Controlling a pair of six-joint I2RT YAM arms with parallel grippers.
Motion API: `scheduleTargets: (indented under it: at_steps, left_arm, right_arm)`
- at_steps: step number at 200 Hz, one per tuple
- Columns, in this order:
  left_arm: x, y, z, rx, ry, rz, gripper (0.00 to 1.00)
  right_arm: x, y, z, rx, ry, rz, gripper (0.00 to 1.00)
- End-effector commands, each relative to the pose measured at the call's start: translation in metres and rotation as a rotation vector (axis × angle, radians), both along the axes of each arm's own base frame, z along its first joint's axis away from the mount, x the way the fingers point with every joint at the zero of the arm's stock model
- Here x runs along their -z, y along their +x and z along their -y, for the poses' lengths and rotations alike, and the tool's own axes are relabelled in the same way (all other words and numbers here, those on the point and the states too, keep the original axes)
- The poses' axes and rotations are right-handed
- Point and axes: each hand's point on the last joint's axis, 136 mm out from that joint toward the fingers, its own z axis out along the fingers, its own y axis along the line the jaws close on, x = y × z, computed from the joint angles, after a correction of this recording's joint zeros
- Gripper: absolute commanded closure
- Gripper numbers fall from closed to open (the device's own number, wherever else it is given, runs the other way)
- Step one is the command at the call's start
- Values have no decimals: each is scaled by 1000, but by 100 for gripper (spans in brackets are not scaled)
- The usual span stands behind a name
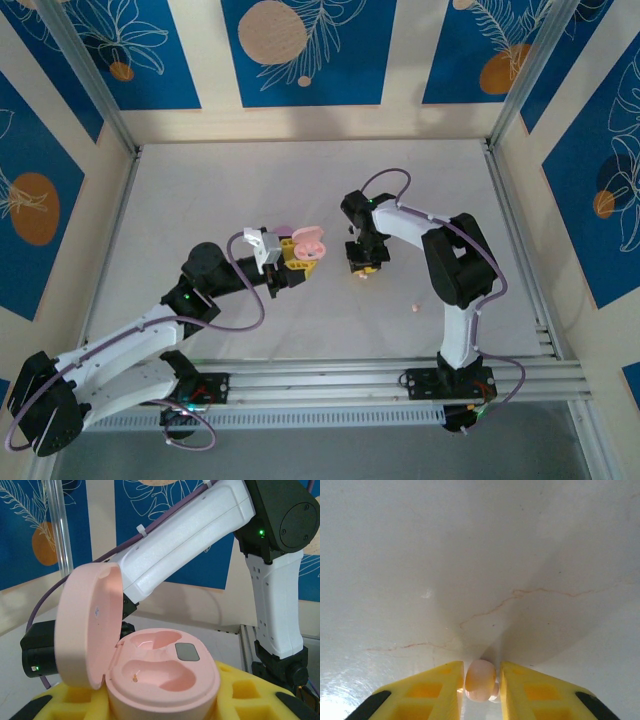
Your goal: Insert the wireless bluetooth earbuds into the charging case
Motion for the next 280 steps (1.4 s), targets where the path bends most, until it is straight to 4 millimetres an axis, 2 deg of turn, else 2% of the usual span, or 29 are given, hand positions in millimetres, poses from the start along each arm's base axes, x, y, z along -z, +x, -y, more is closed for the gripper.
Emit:
scheduleTargets:
  at_steps: [1,54,84,101,116,128,147,163,176,219,280]
  left_arm:
    - [-12,-3,0,2,-21,24,70]
    - [-11,-3,0,2,-18,20,70]
    - [-12,-2,0,0,-18,19,70]
    - [-11,-1,0,-8,-17,18,70]
    - [-11,-1,0,-9,-14,17,70]
    - [-10,-1,-1,-13,-10,18,70]
    - [-8,0,-2,-22,-3,22,71]
    - [-8,2,-3,-36,-2,30,71]
    - [-8,3,-5,-51,1,40,71]
    - [-9,8,-11,-101,17,68,71]
    - [-3,14,-14,-141,41,69,71]
  right_arm:
    - [6,-3,0,-24,-27,-32,73]
    - [6,-3,1,-27,-33,-34,74]
    - [-8,-2,-3,-28,-6,-6,79]
    - [-28,-4,-12,-23,75,20,80]
    - [-57,-6,-29,-4,260,40,79]
    - [-89,-9,-49,12,488,50,79]
    - [-151,-18,-74,-14,871,45,79]
    - [-196,-28,-83,-63,1138,-18,78]
    - [-222,-36,-85,-106,1292,-92,78]
    - [-261,-41,-82,-157,1439,-160,78]
    - [-281,-46,-80,-151,1441,-156,78]
